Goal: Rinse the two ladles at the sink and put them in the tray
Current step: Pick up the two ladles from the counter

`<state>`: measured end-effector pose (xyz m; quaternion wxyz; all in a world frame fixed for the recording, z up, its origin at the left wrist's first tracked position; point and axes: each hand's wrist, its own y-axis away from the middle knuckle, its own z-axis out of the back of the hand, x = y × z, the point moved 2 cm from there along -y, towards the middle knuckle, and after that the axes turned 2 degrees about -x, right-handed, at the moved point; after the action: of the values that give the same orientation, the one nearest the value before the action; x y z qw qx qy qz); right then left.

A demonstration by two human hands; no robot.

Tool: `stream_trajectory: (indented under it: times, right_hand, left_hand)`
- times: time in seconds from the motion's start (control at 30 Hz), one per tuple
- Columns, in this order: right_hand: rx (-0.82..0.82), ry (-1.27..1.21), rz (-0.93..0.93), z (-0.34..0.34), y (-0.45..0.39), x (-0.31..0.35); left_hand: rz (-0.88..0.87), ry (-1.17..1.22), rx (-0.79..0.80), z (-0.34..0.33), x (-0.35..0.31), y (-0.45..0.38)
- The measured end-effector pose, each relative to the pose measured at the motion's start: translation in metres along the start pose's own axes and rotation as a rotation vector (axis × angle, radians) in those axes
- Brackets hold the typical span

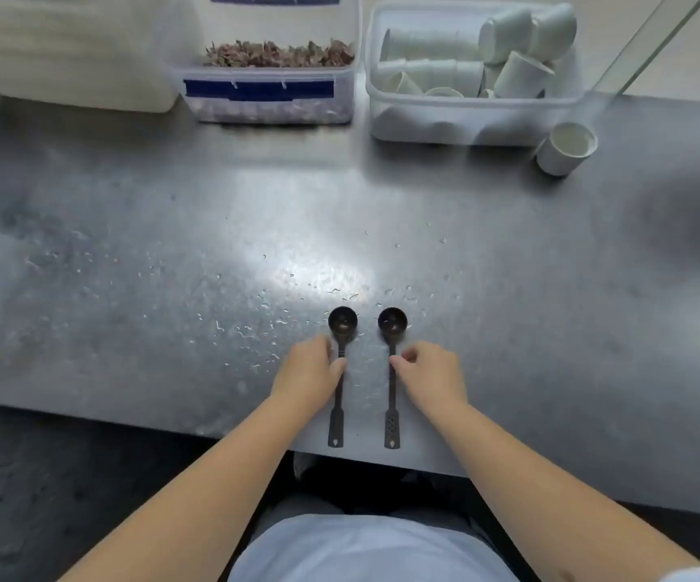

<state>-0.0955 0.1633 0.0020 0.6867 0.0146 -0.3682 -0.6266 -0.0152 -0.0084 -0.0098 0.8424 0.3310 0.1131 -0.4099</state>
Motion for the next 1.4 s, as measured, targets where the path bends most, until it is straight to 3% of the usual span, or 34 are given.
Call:
stream_trajectory:
  times: [0.13, 0.33, 0.43, 0.67, 0.9, 1.03, 1.4]
  right_hand:
    - [-0.007, -0.003, -0.053, -0.007, -0.007, 0.004]
    - [0.05, -0.023, -0.073, -0.014, -0.021, 0.002]
    - [0.121, -0.162, -0.077, -0.015, -0.023, 0.0]
    - [0.222, -0.515, -0.083, 0.009, 0.0, -0.002]
    - [0.392, -0.615, 0.035, 0.032, 0.034, 0.025]
    - [0.52, -0.616, 0.132, 0.028, 0.054, 0.054]
    - [0.925, -0.418, 0.389, -0.047, 0.171, 0.137]
  left_hand:
    - [0.086, 0.067, -0.048, -0.001, -0.005, -0.008]
    - [0.075, 0.046, 0.023, -0.002, -0.01, -0.016]
    - [0.079, 0.095, 0.084, -0.001, -0.01, -0.014]
    - [0.192, 0.634, 0.211, 0.016, -0.008, 0.018]
    - [0.244, 0.809, 0.059, 0.038, -0.007, 0.088]
    - [0.369, 0.93, -0.089, 0.04, 0.004, 0.133]
    - [0.475, 1.17, -0.513, 0.056, 0.078, 0.277]
